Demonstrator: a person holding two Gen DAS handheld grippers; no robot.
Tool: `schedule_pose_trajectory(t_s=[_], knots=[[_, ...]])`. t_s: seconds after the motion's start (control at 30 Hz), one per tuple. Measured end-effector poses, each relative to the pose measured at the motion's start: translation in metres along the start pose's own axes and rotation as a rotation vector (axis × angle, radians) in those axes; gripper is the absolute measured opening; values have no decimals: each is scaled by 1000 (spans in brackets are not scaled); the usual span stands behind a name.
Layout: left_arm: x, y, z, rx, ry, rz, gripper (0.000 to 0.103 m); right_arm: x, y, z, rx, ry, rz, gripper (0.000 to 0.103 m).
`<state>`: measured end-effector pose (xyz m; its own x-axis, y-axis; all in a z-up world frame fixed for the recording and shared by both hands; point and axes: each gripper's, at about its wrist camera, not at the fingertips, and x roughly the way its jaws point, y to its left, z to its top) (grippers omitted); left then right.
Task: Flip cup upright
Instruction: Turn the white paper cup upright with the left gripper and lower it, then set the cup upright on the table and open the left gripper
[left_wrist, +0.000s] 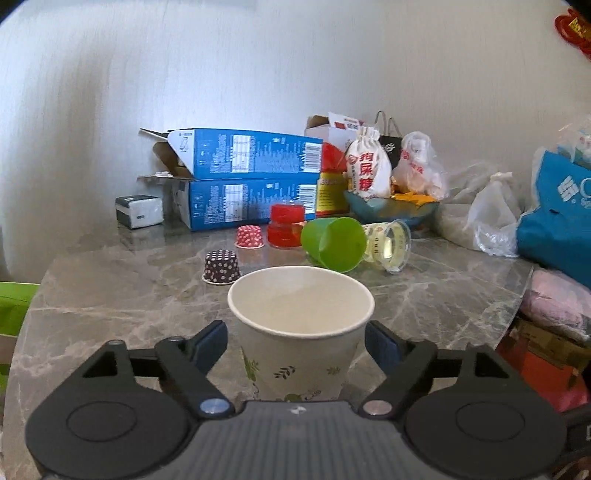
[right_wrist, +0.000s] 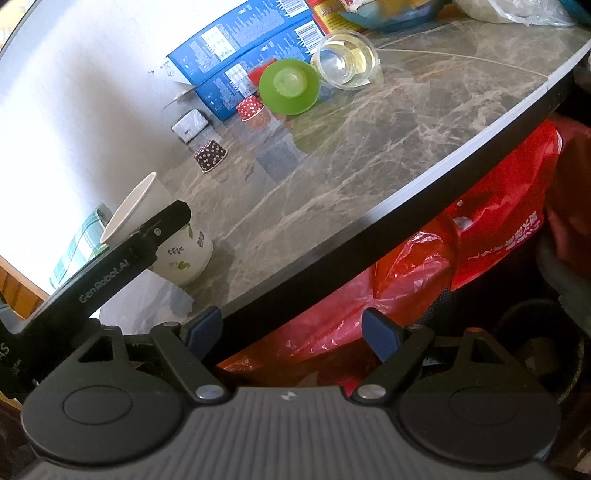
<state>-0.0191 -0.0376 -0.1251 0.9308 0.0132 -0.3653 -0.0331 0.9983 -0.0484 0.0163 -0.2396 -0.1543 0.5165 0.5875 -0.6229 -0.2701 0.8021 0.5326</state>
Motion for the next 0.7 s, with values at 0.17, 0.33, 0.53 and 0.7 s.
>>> schedule_pose_trajectory(t_s=[0.17,0.33,0.53,0.7], knots=[[-5,14,-7,-23,7,-61,98,-2,8,-1,-24,-15,-15,84],[-29,30,-14,-70,-24,-132,100,-6,17,-3,-47,-30,-29,84],[-81,49,-7,-92,-26,-153,102,-23,42,-6,-118,-93,-65,84],[-116,50,23,-12,39,-36,102,-53,74,-3,-187,-194,-77,102]])
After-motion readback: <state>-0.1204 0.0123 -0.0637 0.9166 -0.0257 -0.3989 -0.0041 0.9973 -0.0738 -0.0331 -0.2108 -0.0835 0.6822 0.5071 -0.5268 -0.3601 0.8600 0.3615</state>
